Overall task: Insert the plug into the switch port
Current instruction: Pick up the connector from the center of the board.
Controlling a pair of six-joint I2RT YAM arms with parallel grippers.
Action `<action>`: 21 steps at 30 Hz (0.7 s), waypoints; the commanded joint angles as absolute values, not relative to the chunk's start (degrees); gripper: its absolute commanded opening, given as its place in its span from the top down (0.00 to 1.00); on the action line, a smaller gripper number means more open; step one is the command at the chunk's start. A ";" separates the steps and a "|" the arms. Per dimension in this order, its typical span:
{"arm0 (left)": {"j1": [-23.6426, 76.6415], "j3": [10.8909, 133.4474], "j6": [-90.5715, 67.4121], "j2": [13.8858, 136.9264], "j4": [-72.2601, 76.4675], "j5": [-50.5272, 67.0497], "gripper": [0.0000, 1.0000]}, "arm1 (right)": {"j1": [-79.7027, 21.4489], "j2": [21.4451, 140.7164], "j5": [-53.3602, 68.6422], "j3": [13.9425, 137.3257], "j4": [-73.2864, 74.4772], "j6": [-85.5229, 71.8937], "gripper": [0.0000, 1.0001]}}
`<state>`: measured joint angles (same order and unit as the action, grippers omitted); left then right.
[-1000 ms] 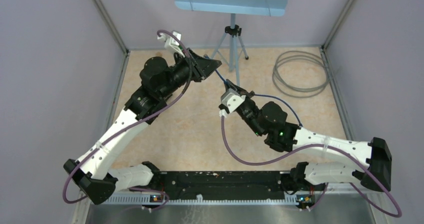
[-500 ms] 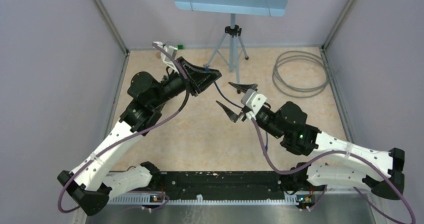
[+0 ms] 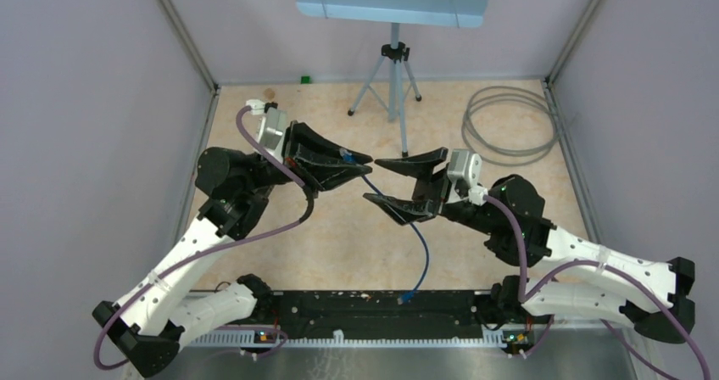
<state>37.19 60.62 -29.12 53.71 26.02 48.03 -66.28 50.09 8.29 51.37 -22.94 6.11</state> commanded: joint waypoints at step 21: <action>37.09 61.07 -33.26 53.22 37.00 60.89 1.00 | -66.92 57.19 17.64 53.61 -35.35 -3.07 0.92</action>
